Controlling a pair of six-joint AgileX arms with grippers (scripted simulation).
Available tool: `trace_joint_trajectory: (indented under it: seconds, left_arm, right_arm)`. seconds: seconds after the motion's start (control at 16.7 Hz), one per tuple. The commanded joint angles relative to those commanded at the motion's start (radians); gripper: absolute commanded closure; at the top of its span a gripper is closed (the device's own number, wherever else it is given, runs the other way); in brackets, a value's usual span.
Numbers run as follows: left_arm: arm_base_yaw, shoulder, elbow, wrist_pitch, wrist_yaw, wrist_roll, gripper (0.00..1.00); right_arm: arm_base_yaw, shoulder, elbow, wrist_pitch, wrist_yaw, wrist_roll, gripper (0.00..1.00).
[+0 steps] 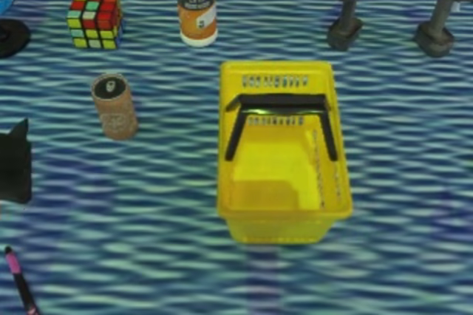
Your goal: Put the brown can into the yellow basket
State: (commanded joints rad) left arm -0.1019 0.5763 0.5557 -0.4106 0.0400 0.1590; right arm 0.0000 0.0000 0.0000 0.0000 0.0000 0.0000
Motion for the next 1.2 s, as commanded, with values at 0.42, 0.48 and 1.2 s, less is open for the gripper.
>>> trace_joint_trajectory:
  seconds: [0.42,0.48,1.2]
  left_arm:
    - [-0.073,0.708,0.614,-0.424,0.005,0.191,0.00]
    - [-0.081,0.814,0.704,-0.481,0.004,0.219,0.00]
    - [-0.116,1.734,1.494,-0.886,-0.033,0.439,0.00]
  right_arm:
    - [0.000,0.000,0.000,0.000,0.000,0.000,0.00]
    - [0.000,0.000,0.000,0.000,0.000,0.000,0.00]
    - [0.000,0.000,0.000,0.000,0.000,0.000,0.00]
